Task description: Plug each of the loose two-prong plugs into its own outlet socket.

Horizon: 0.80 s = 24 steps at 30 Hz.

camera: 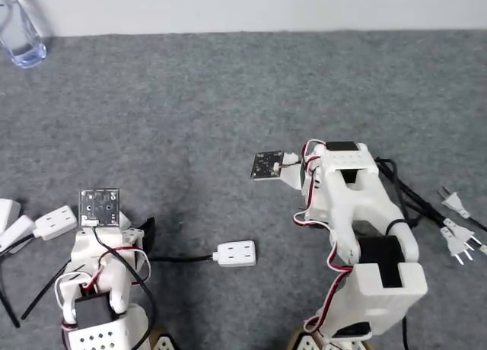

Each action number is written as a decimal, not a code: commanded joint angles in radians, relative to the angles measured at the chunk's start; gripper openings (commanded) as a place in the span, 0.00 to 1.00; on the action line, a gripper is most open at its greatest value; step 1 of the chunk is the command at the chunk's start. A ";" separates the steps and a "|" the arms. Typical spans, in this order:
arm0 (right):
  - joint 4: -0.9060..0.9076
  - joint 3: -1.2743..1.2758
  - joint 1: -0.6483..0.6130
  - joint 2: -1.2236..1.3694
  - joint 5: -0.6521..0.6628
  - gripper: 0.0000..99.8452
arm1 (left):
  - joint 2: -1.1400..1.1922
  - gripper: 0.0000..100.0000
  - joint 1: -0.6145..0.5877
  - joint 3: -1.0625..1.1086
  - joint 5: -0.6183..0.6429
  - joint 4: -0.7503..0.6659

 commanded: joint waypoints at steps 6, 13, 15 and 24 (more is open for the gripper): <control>-0.058 -0.037 -0.058 -0.012 -0.005 0.01 | -0.014 0.29 -0.003 -0.012 -0.011 0.002; -0.117 -0.014 -0.137 -0.005 0.118 0.01 | -0.014 0.29 -0.003 -0.012 -0.038 0.003; -0.110 -0.006 -0.143 -0.004 0.147 0.01 | -0.014 0.29 -0.002 -0.012 -0.044 0.003; -0.107 0.038 -0.131 -0.013 0.170 0.06 | -0.014 0.29 -0.002 -0.012 -0.044 0.003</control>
